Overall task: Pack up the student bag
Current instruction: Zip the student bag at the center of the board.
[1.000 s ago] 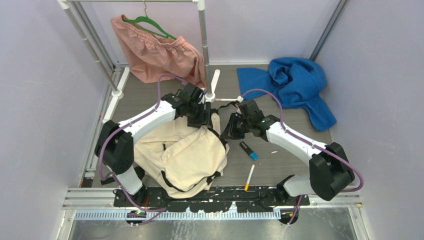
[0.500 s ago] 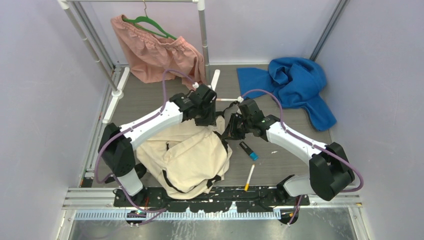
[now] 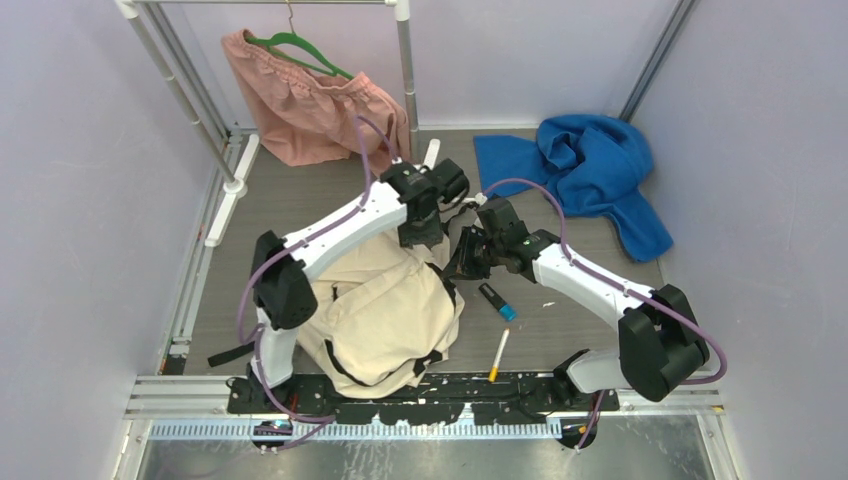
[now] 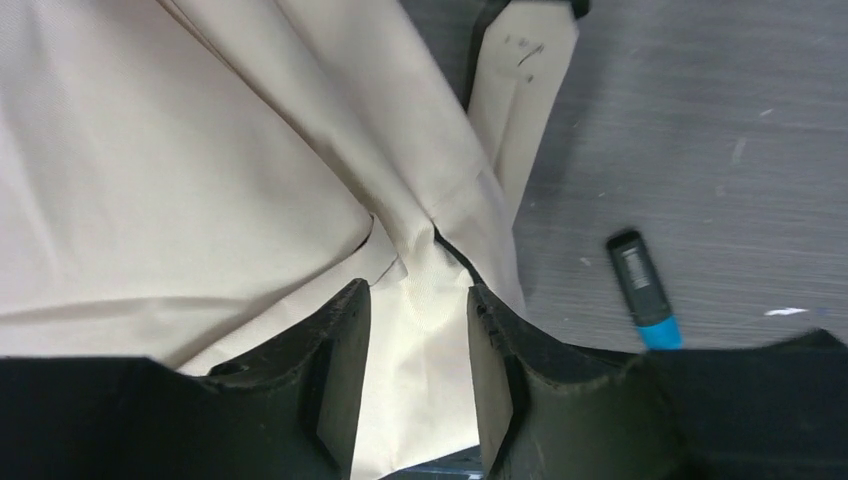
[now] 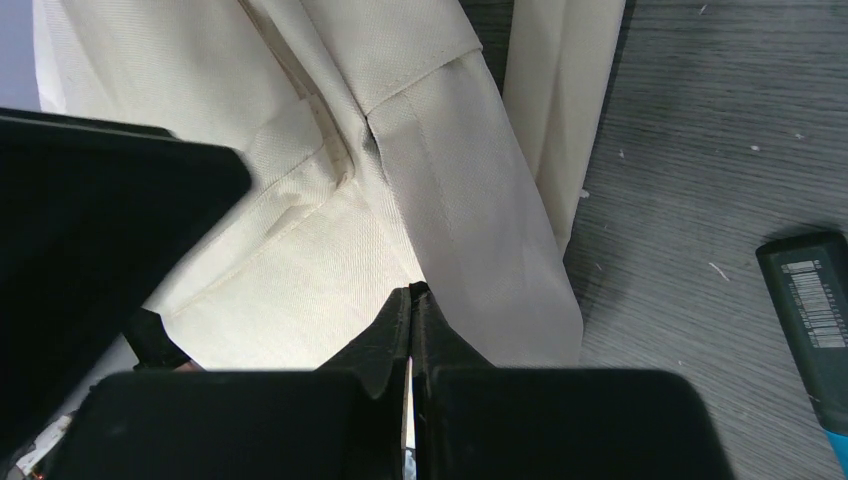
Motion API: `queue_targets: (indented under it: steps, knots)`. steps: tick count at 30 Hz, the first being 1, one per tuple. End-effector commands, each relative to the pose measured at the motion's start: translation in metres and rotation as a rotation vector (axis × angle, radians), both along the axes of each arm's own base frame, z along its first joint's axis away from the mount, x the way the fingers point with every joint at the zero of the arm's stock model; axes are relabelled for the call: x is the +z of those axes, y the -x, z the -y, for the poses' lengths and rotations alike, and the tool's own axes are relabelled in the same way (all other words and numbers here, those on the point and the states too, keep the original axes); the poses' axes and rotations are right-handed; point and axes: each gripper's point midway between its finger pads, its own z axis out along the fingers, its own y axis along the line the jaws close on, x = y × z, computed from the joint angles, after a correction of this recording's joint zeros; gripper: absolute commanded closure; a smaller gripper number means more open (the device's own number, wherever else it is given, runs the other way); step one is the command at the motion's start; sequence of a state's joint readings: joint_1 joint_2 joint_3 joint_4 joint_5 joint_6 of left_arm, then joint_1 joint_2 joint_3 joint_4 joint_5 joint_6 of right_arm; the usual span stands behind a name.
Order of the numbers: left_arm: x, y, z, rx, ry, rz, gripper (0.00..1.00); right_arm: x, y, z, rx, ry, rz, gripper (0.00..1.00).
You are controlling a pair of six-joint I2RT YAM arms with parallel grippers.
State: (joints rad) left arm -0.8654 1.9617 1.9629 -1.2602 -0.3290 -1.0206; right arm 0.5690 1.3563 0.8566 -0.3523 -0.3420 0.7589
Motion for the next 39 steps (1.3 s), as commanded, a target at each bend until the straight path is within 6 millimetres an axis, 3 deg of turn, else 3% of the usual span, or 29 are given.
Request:
queue_targets:
  steps: [1, 7, 20, 29, 31, 33, 39]
  knots:
    - [-0.016, 0.013, -0.003, 0.035, -0.065, -0.069, 0.56, 0.026, -0.008, -0.007, 0.006, -0.064, 0.074, 0.99]
    - [-0.036, 0.020, 0.014, 0.035, -0.020, -0.152, 0.53, 0.024, -0.005, -0.007, 0.012, -0.065, 0.067, 0.99]
    - [-0.053, 0.012, 0.019, 0.195, -0.006, -0.166, 0.50, 0.026, -0.004, -0.009, 0.024, -0.075, 0.061, 0.99]
    - [-0.080, 0.014, 0.027, 0.215, 0.066, -0.275, 0.65, 0.022, -0.003, -0.001, 0.024, -0.023, 0.066, 0.99]
    - [-0.082, 0.010, 0.025, 0.214, 0.066, -0.274, 0.78, 0.018, 0.000, 0.000, 0.026, -0.018, 0.054, 0.99]
    - [-0.084, 0.008, 0.023, 0.218, 0.064, -0.277, 0.98, 0.014, 0.003, 0.001, 0.032, -0.015, 0.038, 0.99]
    - [-0.082, 0.000, 0.012, 0.247, 0.071, -0.257, 1.00, 0.017, 0.011, 0.003, 0.054, -0.015, 0.033, 0.99]
